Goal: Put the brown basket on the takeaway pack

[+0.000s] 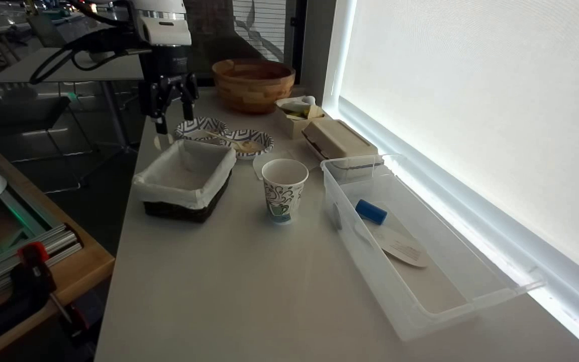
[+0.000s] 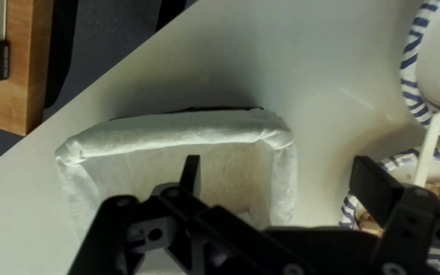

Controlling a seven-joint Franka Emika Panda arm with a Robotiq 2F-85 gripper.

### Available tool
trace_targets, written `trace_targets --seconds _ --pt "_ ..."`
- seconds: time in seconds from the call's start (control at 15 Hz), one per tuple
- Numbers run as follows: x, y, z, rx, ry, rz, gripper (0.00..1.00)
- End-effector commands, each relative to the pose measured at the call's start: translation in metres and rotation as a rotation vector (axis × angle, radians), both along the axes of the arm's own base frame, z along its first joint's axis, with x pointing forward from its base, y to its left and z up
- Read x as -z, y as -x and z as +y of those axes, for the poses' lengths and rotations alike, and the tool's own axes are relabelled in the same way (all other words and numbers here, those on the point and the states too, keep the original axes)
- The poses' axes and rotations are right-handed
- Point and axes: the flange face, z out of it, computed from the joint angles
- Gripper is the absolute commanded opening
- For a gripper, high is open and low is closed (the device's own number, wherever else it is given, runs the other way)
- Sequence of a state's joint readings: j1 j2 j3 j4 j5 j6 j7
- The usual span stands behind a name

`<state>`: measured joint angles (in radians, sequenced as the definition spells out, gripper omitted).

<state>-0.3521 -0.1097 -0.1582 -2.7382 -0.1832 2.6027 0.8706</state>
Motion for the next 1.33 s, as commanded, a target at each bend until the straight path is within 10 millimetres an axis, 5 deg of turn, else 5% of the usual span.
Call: trace_targets --seconds 0.0,0.27,0.33,0.93,1.07,1.13,1.27 --pt "0.013 0.004 -0.013 -0.003 0.085 0.015 1.00" --pt "0.025 0.004 -0.026 -0.018 0.139 -0.005 0.98" --pt "0.028 0.003 -0.028 -0.029 0.149 -0.022 0.79" --pt "0.056 -0.005 -0.045 -0.052 0.173 -0.138 0.19" --pt "0.055 -0.007 -0.044 -0.062 0.172 -0.169 0.23" --pt "0.040 -0.006 -0.031 -0.063 0.174 -0.184 0.32" --pt "0.051 -0.010 -0.042 -0.071 0.173 -0.225 0.54"
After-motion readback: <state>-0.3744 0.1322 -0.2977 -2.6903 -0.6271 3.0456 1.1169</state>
